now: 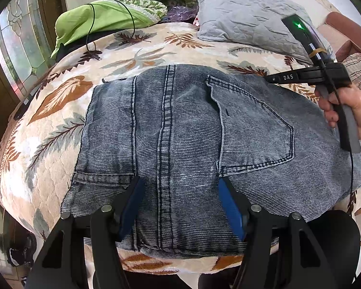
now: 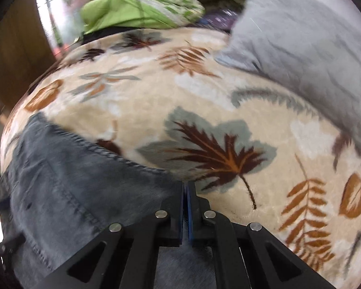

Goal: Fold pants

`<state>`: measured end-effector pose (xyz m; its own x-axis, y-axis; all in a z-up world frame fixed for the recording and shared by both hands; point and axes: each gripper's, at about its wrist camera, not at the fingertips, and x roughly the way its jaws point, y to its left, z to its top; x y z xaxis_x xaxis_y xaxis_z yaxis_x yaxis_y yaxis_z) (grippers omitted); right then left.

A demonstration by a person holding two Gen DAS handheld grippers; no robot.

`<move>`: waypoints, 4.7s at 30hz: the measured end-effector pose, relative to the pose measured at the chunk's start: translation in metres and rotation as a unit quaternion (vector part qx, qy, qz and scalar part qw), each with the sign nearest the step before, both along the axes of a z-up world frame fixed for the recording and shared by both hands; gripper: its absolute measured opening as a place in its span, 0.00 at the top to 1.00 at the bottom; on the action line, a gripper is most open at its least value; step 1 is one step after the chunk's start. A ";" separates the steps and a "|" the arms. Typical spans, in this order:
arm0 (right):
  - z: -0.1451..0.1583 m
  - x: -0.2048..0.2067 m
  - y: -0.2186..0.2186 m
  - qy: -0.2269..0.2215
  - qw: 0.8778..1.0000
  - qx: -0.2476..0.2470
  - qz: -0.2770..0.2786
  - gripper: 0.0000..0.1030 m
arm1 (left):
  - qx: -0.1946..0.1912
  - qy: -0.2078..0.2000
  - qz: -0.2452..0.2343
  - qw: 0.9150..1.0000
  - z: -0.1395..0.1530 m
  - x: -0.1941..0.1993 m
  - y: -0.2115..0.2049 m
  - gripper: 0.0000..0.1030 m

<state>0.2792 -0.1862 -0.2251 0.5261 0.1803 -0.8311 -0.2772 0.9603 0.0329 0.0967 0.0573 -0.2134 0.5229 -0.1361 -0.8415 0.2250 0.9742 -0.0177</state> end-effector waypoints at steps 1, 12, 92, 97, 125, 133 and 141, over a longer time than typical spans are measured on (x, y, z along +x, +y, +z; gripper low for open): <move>-0.002 0.001 -0.011 0.007 0.999 0.033 -0.013 0.98 | 0.000 0.001 0.000 1.000 0.000 0.000 0.000 0.37; 0.043 -0.092 -0.120 -0.002 0.986 0.140 -0.093 0.97 | 0.007 -0.005 0.004 1.000 0.014 -0.013 0.000 0.37; -0.023 -0.167 0.029 0.177 0.966 0.182 -0.041 0.95 | 0.122 -0.015 0.077 0.989 -0.002 0.000 0.042 0.00; 0.001 -0.181 0.013 0.123 0.973 0.190 -0.038 0.95 | 0.123 -0.032 0.074 0.989 0.022 -0.011 0.037 0.00; 0.099 -0.302 -0.189 -0.178 0.946 0.181 -0.203 0.95 | 0.143 -0.181 0.004 0.973 0.154 -0.053 -0.062 0.00; 0.080 -0.329 -0.225 -0.187 0.933 0.209 -0.227 0.94 | 0.154 -0.174 -0.021 0.972 0.149 -0.054 -0.089 0.00; 0.070 -0.377 -0.271 -0.227 0.897 0.289 -0.247 0.06 | 0.156 -0.139 -0.066 0.976 0.126 -0.051 -0.124 0.00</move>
<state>-0.0975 -0.4575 -0.1547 0.9206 0.1637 -0.3546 0.0665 0.8289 0.5554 0.0456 -0.0670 -0.0873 0.7328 0.0226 -0.6801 0.3024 0.8846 0.3551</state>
